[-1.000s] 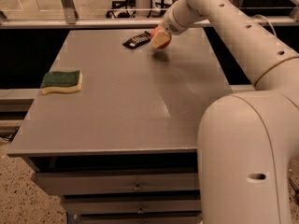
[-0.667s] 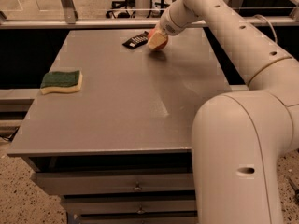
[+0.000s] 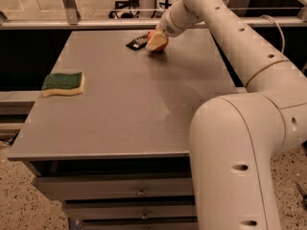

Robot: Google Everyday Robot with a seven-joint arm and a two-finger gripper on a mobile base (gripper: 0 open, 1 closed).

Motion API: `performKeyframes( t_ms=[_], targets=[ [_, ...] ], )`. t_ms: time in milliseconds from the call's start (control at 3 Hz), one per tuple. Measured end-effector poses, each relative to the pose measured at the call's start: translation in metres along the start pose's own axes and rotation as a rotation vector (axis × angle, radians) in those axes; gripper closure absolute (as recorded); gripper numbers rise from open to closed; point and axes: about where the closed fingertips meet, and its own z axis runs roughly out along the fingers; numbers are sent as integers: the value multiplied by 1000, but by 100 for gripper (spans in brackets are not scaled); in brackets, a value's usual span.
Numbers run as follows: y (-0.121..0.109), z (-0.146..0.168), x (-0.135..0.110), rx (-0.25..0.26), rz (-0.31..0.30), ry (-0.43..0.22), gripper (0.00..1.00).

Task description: Move apple near rxbar chocolate

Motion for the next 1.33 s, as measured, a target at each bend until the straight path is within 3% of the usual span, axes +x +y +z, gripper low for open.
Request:
performKeyframes(
  t_ms=[667,1000,1333],
  targets=[
    [4,8,-4,-18,1,-7,0],
    [2,-13,-3,-7,1,-30,0],
    [2,-84,4,1,-5,-110,0]
  ],
)
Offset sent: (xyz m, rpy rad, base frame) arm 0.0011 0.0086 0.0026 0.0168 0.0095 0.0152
